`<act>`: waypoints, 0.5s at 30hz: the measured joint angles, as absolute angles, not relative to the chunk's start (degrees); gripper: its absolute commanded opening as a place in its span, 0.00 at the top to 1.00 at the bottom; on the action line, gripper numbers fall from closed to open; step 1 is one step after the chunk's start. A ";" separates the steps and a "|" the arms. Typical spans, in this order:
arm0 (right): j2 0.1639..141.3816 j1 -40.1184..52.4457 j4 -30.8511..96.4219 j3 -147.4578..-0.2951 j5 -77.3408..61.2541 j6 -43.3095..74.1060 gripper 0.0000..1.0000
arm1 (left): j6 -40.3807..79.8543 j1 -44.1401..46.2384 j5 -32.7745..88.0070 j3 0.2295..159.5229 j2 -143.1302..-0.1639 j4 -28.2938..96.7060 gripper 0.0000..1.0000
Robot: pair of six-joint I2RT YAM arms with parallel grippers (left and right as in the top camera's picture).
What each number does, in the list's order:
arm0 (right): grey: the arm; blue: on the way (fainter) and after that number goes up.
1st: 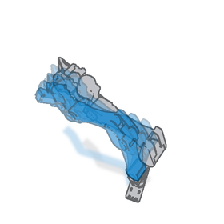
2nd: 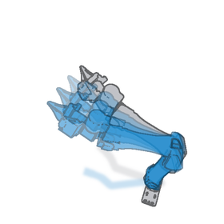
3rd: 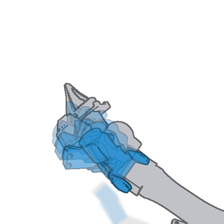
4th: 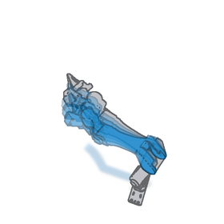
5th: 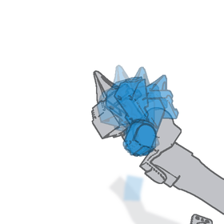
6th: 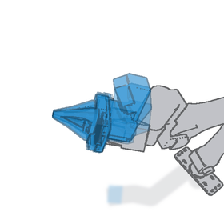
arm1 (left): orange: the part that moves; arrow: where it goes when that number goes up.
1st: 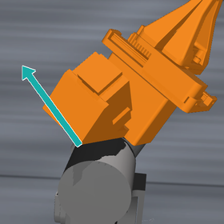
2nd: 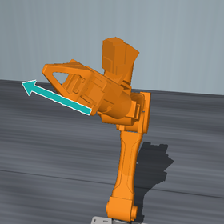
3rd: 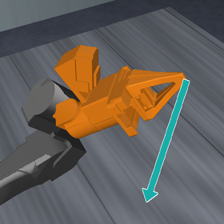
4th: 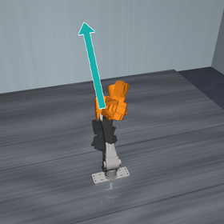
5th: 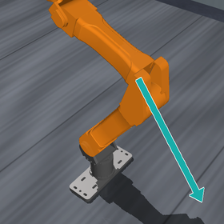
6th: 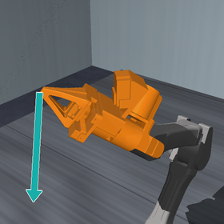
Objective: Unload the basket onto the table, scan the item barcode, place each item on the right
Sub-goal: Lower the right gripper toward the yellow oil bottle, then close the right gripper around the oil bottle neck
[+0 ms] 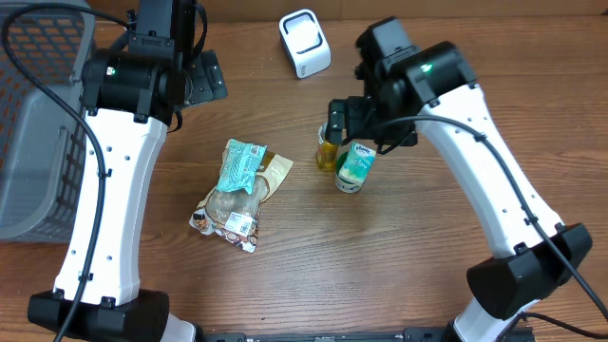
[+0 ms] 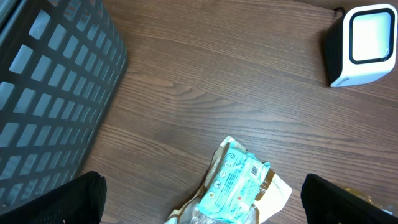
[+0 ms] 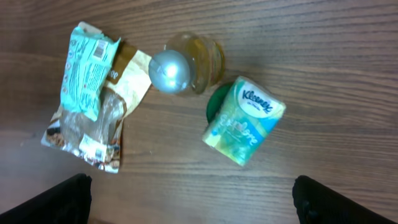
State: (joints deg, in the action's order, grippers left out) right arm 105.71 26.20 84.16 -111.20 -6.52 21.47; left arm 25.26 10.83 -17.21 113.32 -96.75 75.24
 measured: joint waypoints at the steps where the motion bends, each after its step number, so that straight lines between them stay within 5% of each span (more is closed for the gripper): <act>1: 105.71 26.52 83.15 -110.87 -6.02 22.17 0.00 | 25.26 10.83 -17.21 113.32 -96.75 75.24 0.00; 15: 105.89 32.14 65.41 -102.50 0.49 22.44 0.00 | 25.26 10.83 -17.19 113.32 -96.75 75.24 0.00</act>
State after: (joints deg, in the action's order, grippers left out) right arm 105.89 32.14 65.41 -102.50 0.49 22.44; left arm 25.26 10.83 -17.19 113.32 -96.75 75.24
